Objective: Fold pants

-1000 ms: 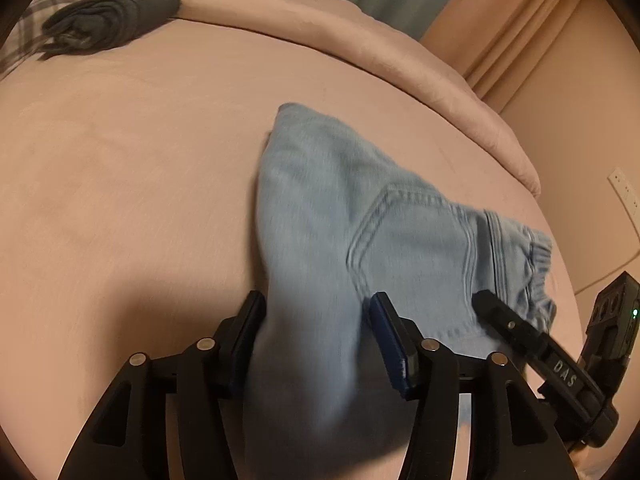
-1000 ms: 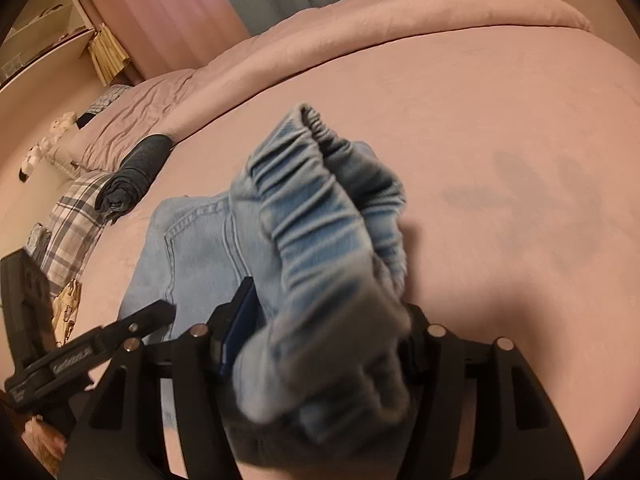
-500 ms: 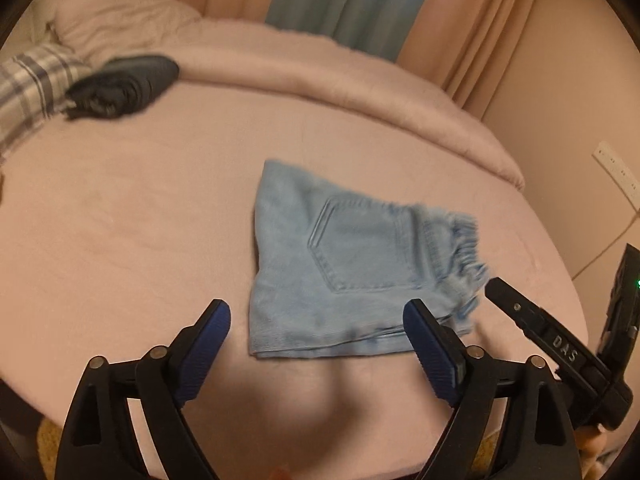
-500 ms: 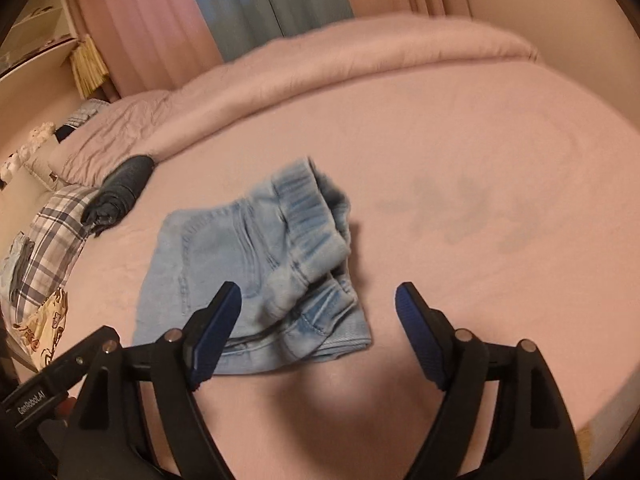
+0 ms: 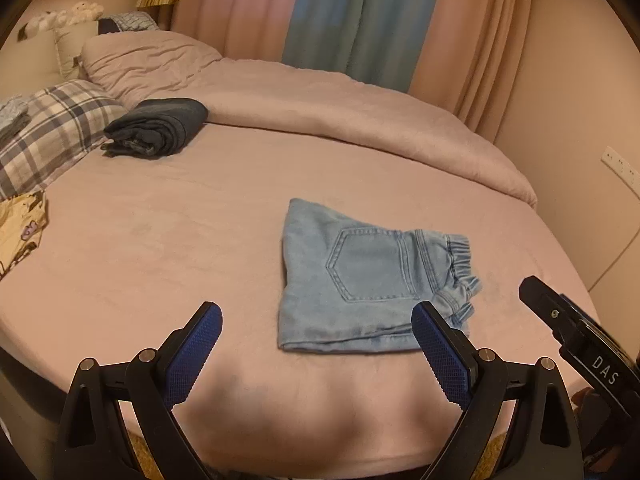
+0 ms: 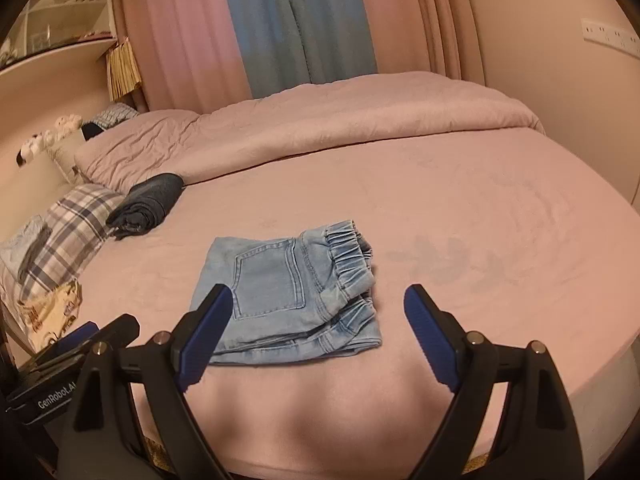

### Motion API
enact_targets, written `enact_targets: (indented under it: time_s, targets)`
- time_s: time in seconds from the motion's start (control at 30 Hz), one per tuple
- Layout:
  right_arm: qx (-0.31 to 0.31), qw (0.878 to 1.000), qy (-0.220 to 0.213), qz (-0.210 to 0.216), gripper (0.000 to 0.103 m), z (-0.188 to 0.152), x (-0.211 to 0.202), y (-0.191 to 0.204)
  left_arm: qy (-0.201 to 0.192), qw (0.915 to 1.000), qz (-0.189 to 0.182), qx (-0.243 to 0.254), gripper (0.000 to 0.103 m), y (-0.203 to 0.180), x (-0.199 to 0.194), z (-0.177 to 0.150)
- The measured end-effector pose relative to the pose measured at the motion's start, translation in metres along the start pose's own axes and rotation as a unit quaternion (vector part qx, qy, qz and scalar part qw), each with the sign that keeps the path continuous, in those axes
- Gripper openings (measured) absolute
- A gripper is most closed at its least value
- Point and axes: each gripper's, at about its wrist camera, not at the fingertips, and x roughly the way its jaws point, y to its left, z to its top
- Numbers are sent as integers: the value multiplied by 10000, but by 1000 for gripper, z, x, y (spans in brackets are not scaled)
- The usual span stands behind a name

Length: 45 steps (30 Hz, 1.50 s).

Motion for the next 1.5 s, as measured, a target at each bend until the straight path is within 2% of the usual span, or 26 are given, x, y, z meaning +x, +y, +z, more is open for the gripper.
enact_targets:
  time_s: [0.17,0.27,0.53,0.7,1.5]
  targets:
    - [-214,9995,22,-241,88,-6,-2,7,63,9999,29,129,95,-5,-2,-4]
    - [-253,9994,51,-240,88,-8,-3,10,102,9998,54,149,95,-8,-2,-5]
    - [-305,9991,80,-267,88,-12,-5,15,245,9991,294,202,95,-12,5,-8]
    - [-357,9987,178,-311,88,-14,1,17,254,9976,578,280,95,-12,7,-10]
    - [-429,9980,293,-365,88,-18,7,25,430,9970,588,268,95,-8,14,-15]
